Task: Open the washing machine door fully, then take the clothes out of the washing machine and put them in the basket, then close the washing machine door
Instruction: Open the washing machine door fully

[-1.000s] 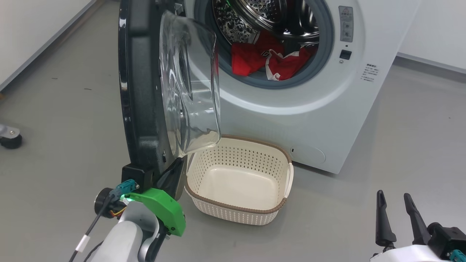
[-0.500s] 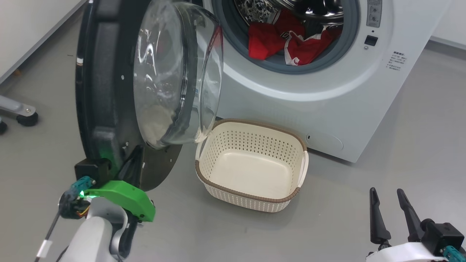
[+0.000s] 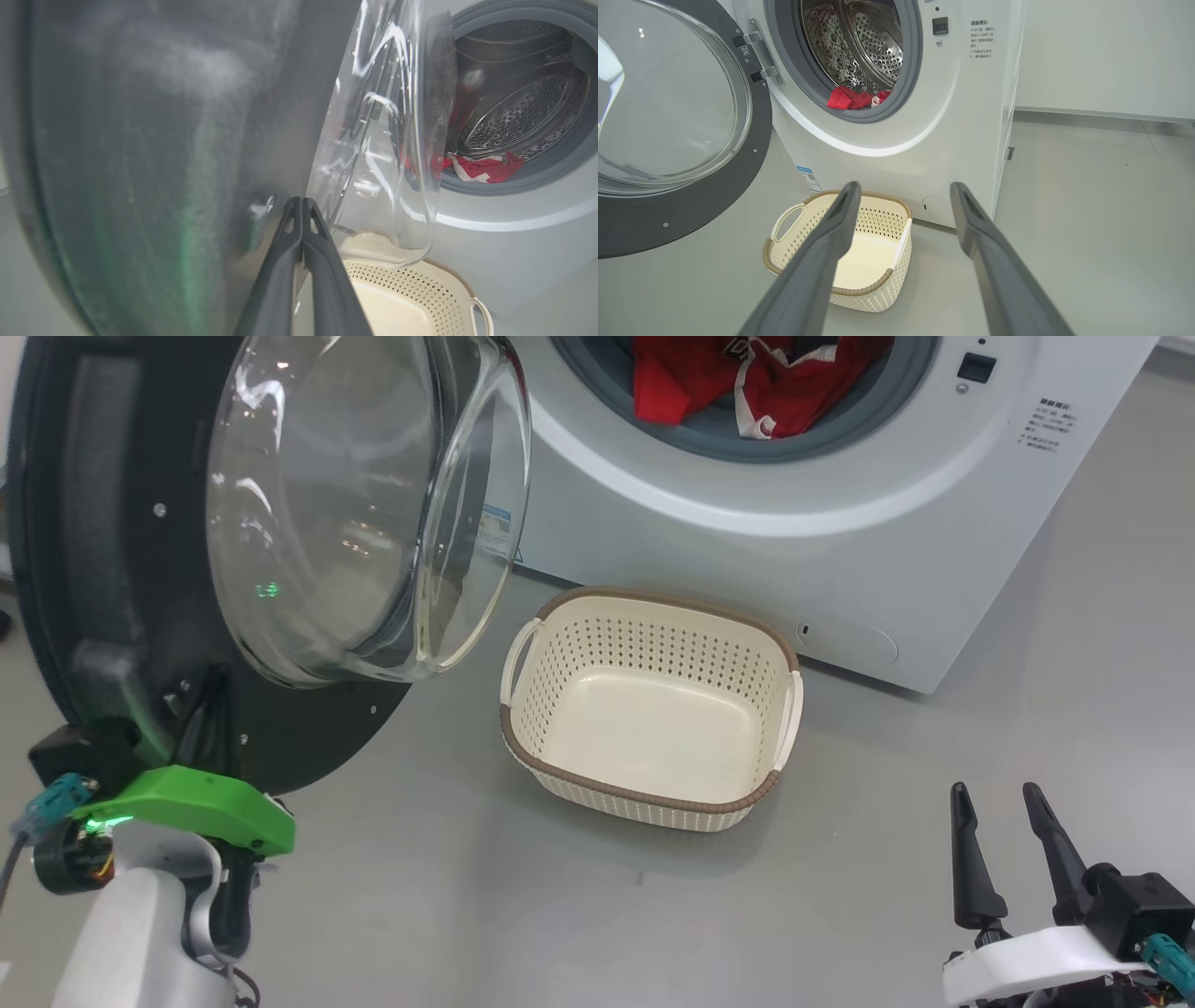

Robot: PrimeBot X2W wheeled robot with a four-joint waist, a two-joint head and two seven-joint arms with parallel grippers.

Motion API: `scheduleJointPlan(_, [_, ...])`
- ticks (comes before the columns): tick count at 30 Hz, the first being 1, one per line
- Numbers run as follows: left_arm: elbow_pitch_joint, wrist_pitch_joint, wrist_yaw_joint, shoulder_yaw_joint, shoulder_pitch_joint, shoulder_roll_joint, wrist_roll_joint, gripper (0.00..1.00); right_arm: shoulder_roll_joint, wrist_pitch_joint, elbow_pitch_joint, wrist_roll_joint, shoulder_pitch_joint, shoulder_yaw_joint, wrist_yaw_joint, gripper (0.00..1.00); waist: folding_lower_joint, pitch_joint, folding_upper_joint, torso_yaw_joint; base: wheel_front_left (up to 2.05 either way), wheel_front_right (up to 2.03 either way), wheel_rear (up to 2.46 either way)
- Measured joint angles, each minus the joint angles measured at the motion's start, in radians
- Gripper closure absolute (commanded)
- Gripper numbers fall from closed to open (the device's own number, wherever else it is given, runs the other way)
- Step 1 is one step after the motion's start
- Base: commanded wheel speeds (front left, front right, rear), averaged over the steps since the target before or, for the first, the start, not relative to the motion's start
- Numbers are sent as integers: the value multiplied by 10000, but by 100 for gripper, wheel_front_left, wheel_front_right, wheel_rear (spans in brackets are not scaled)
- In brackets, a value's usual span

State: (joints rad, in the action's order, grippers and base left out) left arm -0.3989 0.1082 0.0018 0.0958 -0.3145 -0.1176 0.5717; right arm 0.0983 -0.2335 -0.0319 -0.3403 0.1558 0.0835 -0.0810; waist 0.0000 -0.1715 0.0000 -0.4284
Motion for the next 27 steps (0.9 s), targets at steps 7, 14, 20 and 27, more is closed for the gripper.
scheduleJointPlan(7, [-6, 228, 203, -769, -160, -320, 299, 100, 174, 176, 115, 192, -276, 130, -2, 0, 0, -533, 0, 111, 0, 0, 0])
scheduleJointPlan(14, [-165, 349, 328, -1438, -298, -784, 648, 100, 286, 278, 255, 276, -530, 157, -2, 0, 0, -1013, 0, 319, 0, 0, 0])
scheduleJointPlan(20, [-387, 385, 326, -1881, -559, -1166, 853, 100, 439, 431, 384, 366, -628, 111, 0, 0, 0, -1478, 0, 494, 0, 0, 0])
scheduleJointPlan(27, [-581, 382, 320, -2174, -1018, -1538, 978, 100, 635, 623, 644, 474, -765, 84, 2, 0, 0, -1975, 0, 593, 0, 0, 0])
